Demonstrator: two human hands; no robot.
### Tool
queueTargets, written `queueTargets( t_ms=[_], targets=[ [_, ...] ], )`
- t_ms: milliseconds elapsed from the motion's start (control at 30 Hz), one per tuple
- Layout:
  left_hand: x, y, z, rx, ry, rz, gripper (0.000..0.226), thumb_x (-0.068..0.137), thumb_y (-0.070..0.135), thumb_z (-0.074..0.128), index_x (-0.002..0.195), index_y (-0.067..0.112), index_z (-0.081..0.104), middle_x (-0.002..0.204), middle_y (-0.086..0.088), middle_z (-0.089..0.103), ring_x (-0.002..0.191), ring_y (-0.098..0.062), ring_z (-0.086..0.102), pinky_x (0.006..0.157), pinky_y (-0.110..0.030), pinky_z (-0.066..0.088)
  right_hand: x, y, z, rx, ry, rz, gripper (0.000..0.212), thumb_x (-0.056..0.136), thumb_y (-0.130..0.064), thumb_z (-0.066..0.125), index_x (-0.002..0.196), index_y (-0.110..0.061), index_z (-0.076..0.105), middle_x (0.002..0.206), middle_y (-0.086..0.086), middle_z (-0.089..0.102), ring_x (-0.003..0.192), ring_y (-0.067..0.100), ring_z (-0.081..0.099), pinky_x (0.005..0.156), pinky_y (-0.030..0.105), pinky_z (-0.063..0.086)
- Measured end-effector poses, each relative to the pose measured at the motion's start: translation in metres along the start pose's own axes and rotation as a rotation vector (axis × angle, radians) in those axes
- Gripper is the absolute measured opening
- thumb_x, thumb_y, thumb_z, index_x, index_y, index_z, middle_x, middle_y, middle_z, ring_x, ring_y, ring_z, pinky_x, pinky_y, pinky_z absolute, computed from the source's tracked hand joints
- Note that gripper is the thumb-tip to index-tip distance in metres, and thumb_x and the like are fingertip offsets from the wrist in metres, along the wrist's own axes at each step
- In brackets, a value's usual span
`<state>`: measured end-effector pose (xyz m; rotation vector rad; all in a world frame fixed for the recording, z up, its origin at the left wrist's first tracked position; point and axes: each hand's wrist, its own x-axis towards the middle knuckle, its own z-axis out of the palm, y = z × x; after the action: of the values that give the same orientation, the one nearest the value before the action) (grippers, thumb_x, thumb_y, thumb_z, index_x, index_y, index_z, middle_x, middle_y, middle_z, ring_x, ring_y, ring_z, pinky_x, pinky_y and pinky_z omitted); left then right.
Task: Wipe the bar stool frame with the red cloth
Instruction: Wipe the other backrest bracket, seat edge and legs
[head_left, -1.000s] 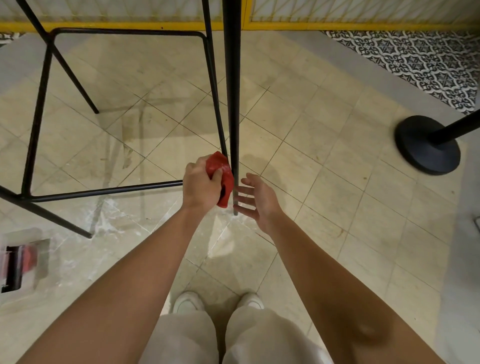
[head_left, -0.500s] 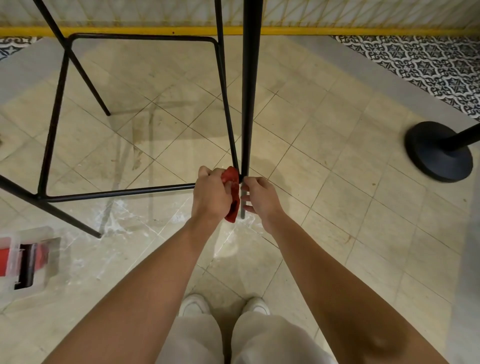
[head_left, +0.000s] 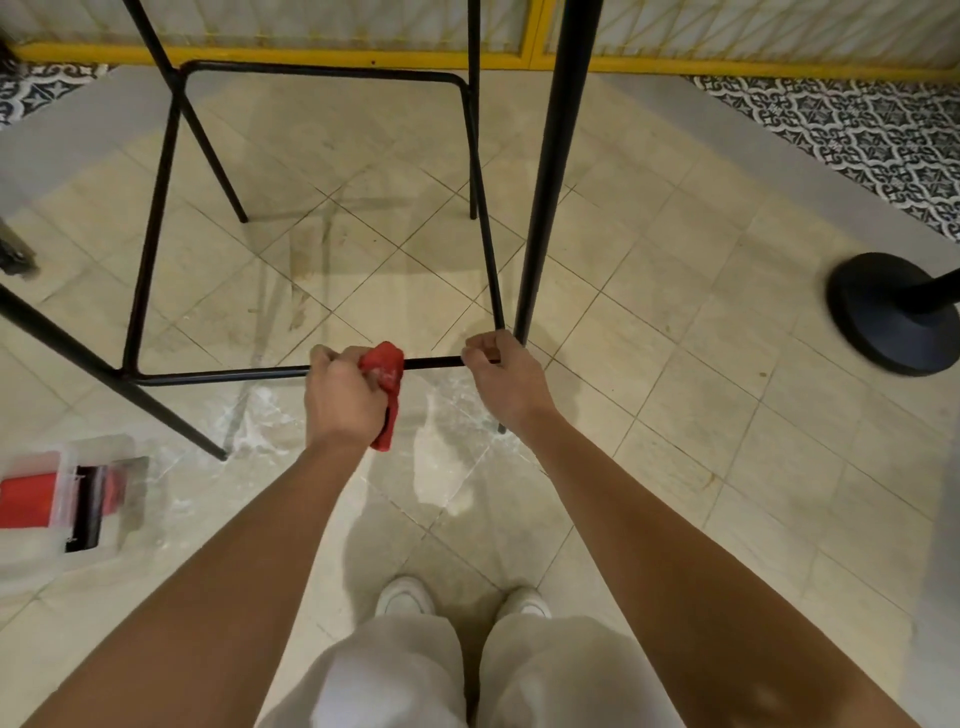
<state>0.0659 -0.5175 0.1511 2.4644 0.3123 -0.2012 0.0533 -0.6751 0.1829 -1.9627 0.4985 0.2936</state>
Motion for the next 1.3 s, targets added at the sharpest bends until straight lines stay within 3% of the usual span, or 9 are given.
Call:
queueTargets(
  t_ms=[200, 467, 633, 733, 867, 967, 1067, 1133, 1300],
  targets=[
    [0.007, -0.022, -0.023, 0.017, 0.052, -0.131, 0.03, 0.094, 0.008, 0.049, 0.122, 0.005, 0.059, 0.122, -0.02, 0.044, 0.1, -0.037, 0.055, 0.091, -0.039, 0.043, -0.002, -0.011, 0.017, -0.037, -0.089, 0.001, 0.028, 0.094, -0.025, 0.05, 0.12, -0.013, 0.054, 0.109, -0.003, 0.053, 0.096, 0.009, 0.048, 0.082, 0.02, 0.037],
    [0.002, -0.01, -0.012, -0.002, -0.076, 0.076, 0.03, 0.095, 0.01, 0.045, 0.121, 0.011, 0.061, 0.104, -0.004, 0.043, 0.085, -0.02, 0.049, 0.078, -0.026, 0.04, 0.001, -0.017, 0.031, -0.091, -0.123, 0.012, 0.028, 0.094, -0.023, 0.051, 0.121, -0.014, 0.052, 0.107, -0.003, 0.052, 0.095, 0.012, 0.048, 0.081, 0.021, 0.036],
    [0.006, -0.031, -0.037, -0.005, -0.087, 0.035, 0.029, 0.093, 0.015, 0.054, 0.12, 0.02, 0.064, 0.104, -0.008, 0.056, 0.095, -0.027, 0.055, 0.075, -0.028, 0.038, -0.001, -0.029, 0.048, -0.091, -0.173, 0.045, 0.025, 0.093, -0.025, 0.052, 0.116, -0.014, 0.055, 0.103, -0.003, 0.055, 0.094, 0.013, 0.051, 0.08, 0.024, 0.04],
    [0.001, -0.038, -0.05, -0.277, -0.129, -0.109, 0.022, 0.09, 0.016, 0.06, 0.111, 0.019, 0.062, 0.098, 0.0, 0.063, 0.093, -0.019, 0.058, 0.08, -0.025, 0.042, -0.005, -0.034, 0.056, -0.022, -0.286, 0.163, 0.028, 0.093, -0.03, 0.053, 0.114, -0.012, 0.055, 0.109, 0.001, 0.058, 0.099, 0.018, 0.057, 0.085, 0.032, 0.05],
    [-0.01, -0.054, -0.077, -0.763, -0.22, -0.275, 0.016, 0.092, 0.011, 0.058, 0.107, 0.014, 0.056, 0.094, -0.006, 0.064, 0.087, -0.026, 0.063, 0.078, -0.037, 0.054, -0.02, -0.052, 0.078, -0.014, -0.489, 0.321, 0.039, 0.092, -0.045, 0.052, 0.116, -0.014, 0.053, 0.115, 0.005, 0.061, 0.099, 0.02, 0.061, 0.086, 0.035, 0.054],
    [-0.021, -0.063, -0.099, -0.959, -0.272, -0.324, 0.014, 0.094, 0.009, 0.054, 0.108, 0.011, 0.053, 0.102, -0.016, 0.063, 0.083, -0.024, 0.064, 0.07, -0.032, 0.054, -0.03, -0.064, 0.094, 0.002, -0.535, 0.339, 0.053, 0.087, -0.055, 0.054, 0.121, -0.015, 0.054, 0.115, 0.006, 0.062, 0.103, 0.024, 0.061, 0.09, 0.038, 0.053],
    [-0.031, -0.07, -0.122, -1.064, -0.279, -0.372, 0.019, 0.096, 0.011, 0.051, 0.115, 0.01, 0.051, 0.102, -0.009, 0.064, 0.088, -0.018, 0.065, 0.071, -0.027, 0.055, -0.044, -0.075, 0.107, 0.077, -0.586, 0.389, 0.059, 0.082, -0.06, 0.056, 0.12, -0.015, 0.055, 0.103, 0.005, 0.063, 0.101, 0.023, 0.06, 0.088, 0.038, 0.053],
    [-0.035, -0.076, -0.137, -1.117, -0.276, -0.409, 0.024, 0.096, 0.011, 0.05, 0.12, 0.01, 0.05, 0.105, -0.007, 0.064, 0.093, -0.017, 0.064, 0.073, -0.027, 0.055, -0.052, -0.086, 0.116, 0.169, -0.625, 0.397, 0.057, 0.081, -0.056, 0.061, 0.118, -0.013, 0.056, 0.104, 0.008, 0.065, 0.097, 0.022, 0.063, 0.085, 0.037, 0.055],
    [-0.043, -0.088, -0.174, -1.141, -0.315, -0.486, 0.026, 0.094, 0.003, 0.048, 0.119, 0.007, 0.057, 0.114, -0.013, 0.065, 0.101, -0.024, 0.064, 0.085, -0.039, 0.054, -0.064, -0.107, 0.134, 0.402, -0.654, 0.321, 0.044, 0.082, -0.021, 0.07, 0.122, -0.011, 0.055, 0.118, 0.012, 0.062, 0.102, 0.024, 0.062, 0.075, 0.032, 0.057]
  ],
)
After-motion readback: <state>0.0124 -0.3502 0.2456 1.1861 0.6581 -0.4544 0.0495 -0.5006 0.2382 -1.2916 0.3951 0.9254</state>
